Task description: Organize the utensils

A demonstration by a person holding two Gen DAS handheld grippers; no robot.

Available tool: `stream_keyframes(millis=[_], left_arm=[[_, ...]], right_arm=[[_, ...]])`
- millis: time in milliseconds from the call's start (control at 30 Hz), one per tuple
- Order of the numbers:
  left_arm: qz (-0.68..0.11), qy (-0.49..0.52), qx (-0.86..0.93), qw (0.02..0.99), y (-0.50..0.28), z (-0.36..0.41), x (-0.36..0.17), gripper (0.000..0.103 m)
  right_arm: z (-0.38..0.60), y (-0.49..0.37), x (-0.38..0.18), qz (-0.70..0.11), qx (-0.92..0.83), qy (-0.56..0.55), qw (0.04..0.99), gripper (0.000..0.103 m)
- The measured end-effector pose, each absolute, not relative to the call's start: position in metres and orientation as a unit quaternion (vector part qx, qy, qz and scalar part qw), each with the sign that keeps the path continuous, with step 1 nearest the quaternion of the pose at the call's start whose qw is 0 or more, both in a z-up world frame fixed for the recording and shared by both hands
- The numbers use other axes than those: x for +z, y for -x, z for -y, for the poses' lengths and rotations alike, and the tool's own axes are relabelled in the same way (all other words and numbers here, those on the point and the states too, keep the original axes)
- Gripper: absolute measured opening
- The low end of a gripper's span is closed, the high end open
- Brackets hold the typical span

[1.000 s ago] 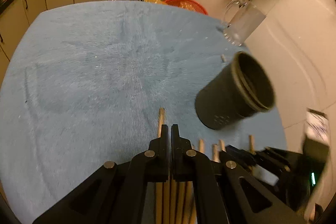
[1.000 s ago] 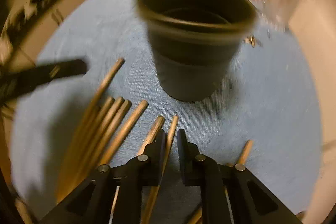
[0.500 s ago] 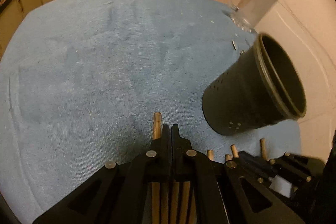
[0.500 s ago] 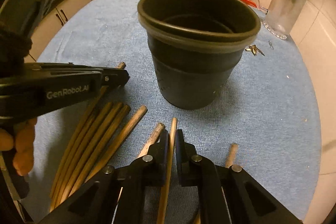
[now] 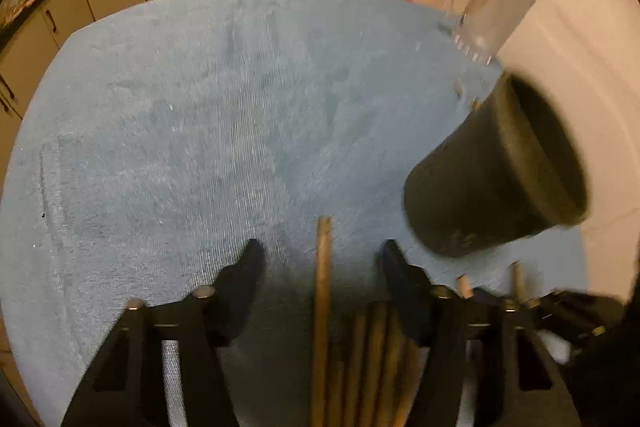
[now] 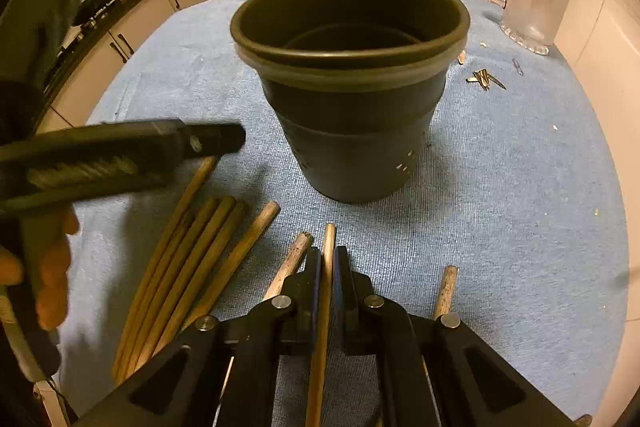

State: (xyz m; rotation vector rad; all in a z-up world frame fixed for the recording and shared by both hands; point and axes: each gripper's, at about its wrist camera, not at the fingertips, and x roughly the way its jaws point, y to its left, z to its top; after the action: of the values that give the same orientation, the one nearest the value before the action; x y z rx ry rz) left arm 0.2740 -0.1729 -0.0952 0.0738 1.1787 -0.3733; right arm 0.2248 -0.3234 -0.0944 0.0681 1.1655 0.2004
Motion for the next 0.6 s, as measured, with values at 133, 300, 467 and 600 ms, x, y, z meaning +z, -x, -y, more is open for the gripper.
stream_keyframes(millis=[133, 300, 467, 600], left_arm=[[-0.522, -0.126, -0.163, 0.828, -0.264, 0.197, -0.099, 0.039], [-0.522, -0.121, -0.178, 0.825, -0.259, 0.202, -0.097, 0.007], [-0.516, -0.037, -0.206, 0.83, -0.248, 0.176, -0.069, 0.007], [-0.477, -0.021, -0.225, 0.85, -0.223, 0.156, -0.021, 0.007]], right_arm=[[0.322, -0.225, -0.096, -0.549, 0.095, -0.032, 0.83, 0.007], [0.32, -0.223, -0.097, -0.545, 0.088, -0.033, 0.833, 0.007], [0.323, -0.214, -0.082, -0.523, 0.102, -0.06, 0.844, 0.006], [0.329, -0.198, -0.051, -0.489, 0.122, -0.073, 0.86, 0.006]])
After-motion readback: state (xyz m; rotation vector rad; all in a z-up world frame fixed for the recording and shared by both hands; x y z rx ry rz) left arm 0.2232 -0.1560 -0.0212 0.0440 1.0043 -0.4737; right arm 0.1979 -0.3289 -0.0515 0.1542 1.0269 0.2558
